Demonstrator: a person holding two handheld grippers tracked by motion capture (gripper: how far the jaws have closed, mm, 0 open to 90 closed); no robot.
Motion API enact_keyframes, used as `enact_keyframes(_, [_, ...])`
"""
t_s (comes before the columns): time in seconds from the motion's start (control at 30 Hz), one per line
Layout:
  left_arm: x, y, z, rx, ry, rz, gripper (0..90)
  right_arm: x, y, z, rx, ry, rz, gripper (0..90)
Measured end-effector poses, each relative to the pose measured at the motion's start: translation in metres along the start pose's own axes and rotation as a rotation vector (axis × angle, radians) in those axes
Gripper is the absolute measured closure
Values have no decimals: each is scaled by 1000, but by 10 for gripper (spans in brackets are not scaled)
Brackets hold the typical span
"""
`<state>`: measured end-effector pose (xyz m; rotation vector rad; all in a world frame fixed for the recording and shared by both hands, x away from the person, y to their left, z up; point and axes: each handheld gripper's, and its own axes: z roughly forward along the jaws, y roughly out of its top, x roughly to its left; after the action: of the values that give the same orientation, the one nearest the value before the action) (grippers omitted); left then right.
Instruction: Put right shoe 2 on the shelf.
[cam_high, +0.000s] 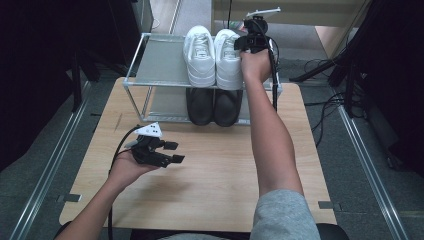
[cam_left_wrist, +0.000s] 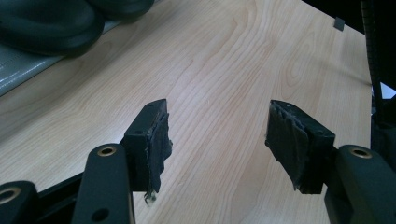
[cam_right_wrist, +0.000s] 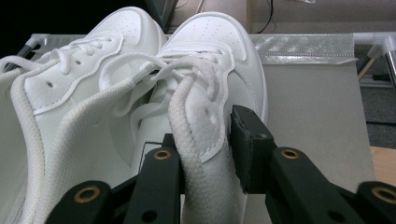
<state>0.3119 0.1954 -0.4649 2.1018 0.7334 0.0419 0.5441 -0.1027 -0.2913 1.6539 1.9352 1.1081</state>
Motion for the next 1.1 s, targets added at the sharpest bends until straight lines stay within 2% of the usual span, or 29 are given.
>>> enact_keyframes(0.1, [0,0,0,-1,-2,-1,399,-1,0,0,3,6,-7,701])
enact_keyframes(0.2, [0,0,0,4,-7,0,398,-4,0,-1,5,36,-5,641])
enact_keyframes(0.37, [-1,-1,1,11,-5,4,398,-6,-1,-6,2,64,-6,612])
enact_keyframes(0.53, [0,0,1,10,-3,5,398,-7,-1,-18,-20,99,-22,613])
enact_keyframes(0.63, [0,0,0,11,-11,1,397,-10,-1,-27,-38,150,-23,617])
enact_keyframes(0.67, [1,0,0,8,-6,1,396,-13,-2,-33,-40,172,-36,649])
enact_keyframes(0.73, [1,0,0,11,-4,0,395,-15,-3,-36,-44,182,-36,653])
enact_keyframes(0.93, [2,1,0,18,-8,-2,394,-23,-9,-58,-59,210,-90,641])
enact_keyframes(1.1, [3,2,1,14,-7,-4,393,-30,-16,-69,-66,227,-98,630])
